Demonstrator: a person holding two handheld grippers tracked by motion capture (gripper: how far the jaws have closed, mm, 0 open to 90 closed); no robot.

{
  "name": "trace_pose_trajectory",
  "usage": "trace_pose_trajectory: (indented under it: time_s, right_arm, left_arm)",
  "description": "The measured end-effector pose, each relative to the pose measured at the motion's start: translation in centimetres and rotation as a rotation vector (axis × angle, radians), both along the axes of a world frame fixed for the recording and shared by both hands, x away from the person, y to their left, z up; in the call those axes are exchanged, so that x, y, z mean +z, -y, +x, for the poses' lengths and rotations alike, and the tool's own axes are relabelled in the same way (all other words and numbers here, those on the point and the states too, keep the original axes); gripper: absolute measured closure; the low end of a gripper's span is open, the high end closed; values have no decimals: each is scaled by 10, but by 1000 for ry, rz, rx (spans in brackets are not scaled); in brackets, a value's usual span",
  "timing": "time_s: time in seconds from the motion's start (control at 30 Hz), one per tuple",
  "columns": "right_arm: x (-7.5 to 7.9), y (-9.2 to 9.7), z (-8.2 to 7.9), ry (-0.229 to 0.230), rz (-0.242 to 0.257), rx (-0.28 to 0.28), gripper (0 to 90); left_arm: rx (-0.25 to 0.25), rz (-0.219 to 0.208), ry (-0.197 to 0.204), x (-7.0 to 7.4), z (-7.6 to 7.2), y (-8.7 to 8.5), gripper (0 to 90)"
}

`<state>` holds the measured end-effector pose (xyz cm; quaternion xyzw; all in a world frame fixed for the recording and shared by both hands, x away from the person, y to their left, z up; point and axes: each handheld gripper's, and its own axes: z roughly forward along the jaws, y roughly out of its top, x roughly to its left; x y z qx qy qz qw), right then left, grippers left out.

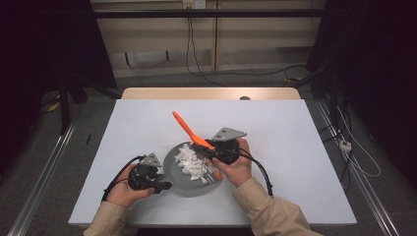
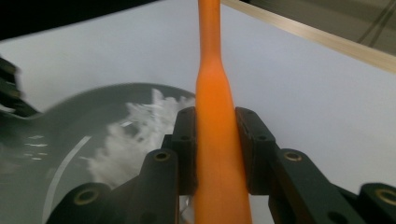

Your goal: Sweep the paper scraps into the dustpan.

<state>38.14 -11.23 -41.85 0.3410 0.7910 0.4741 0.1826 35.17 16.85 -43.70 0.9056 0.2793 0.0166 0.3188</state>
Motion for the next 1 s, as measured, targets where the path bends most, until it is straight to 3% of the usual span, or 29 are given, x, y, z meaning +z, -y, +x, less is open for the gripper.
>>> trace_pose_trajectory:
  time_s: [0.2,0.4,0.5,0.67,0.93,1.0]
  right_arm:
    - [9,8,-4,21,30,-19,717]
    - [10,20,3,26,42,-78,717]
    - [4,22,8,24,25,-106,717]
    - [-9,16,18,25,-47,-131,717]
    - [-9,-2,9,7,-45,-39,715]
    - [-5,-1,6,3,-15,-31,717]
  left_arm:
    - [-7,7,11,-1,-1,3,581]
    - [0,9,18,-1,-1,3,620]
    - [-10,7,15,-1,-1,3,630]
    - [-2,-1,11,-1,-1,4,632]
    - [-9,7,12,-1,-1,4,633]
    - [-8,6,13,-1,-1,4,633]
